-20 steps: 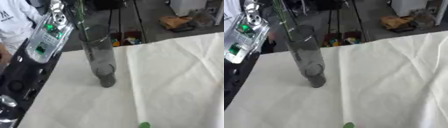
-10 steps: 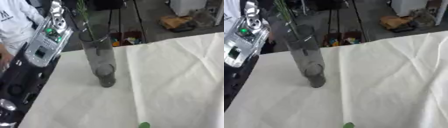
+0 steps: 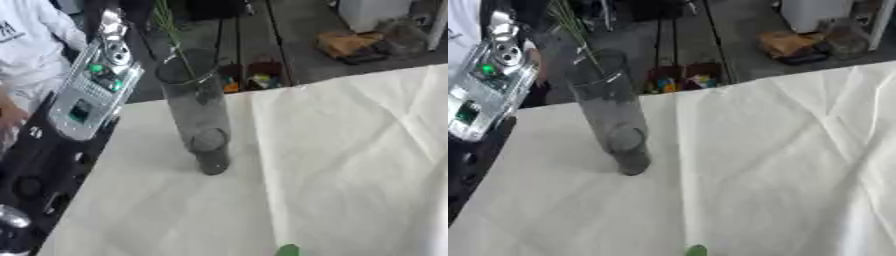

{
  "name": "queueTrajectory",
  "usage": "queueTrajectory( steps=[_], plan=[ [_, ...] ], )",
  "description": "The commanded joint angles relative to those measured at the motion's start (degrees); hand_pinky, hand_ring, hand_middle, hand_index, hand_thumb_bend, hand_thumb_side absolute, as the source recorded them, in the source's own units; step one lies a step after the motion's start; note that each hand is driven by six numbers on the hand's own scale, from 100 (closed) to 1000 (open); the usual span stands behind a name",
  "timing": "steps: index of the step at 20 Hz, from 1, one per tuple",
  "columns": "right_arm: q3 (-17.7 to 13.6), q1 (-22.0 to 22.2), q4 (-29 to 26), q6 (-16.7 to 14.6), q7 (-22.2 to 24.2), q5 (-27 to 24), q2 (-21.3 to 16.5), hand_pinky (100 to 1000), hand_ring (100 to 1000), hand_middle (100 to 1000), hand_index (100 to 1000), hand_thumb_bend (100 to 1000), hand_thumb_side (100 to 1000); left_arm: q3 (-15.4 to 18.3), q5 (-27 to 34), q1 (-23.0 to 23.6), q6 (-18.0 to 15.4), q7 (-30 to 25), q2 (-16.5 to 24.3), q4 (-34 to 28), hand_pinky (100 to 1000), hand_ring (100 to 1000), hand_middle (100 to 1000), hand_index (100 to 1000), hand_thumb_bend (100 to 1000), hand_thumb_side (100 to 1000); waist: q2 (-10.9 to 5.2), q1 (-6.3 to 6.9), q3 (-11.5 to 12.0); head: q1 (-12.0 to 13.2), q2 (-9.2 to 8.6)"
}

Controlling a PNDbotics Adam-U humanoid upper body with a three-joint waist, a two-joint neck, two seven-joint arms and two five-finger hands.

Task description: Arrange flowers into the vase.

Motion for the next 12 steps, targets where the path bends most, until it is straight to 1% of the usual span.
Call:
queueTrajectory(
  steps=[1,8,12],
  plan=[
    [-0.3,-0.6,-1.0,0.0,-0.2,-0.7,-0.5,666,785,565,828,100,1000,0.0,-1.4,-0.5,2.2,2.0,2.1,-1.3,591,822,807,672,317,852,-0.98,-0.49,0.0,-0.1,-0.85],
    [-0.3,-0.7,-1.0,0.0,-0.2,-0.8,-0.6,666,785,566,828,100,1000,-0.5,-2.7,0.3,3.0,-0.6,2.9,-1.7,598,824,807,665,287,839,-0.92,-0.52,0.3,-0.3,-0.87],
    [-0.2,-0.7,-1.0,0.0,-0.2,-0.8,-0.6,666,785,566,828,100,1000,-1.2,-3.3,0.8,3.9,-3.0,3.7,-1.5,607,831,813,675,278,844,-1.02,-0.57,0.5,-0.3,-0.92]
  ],
)
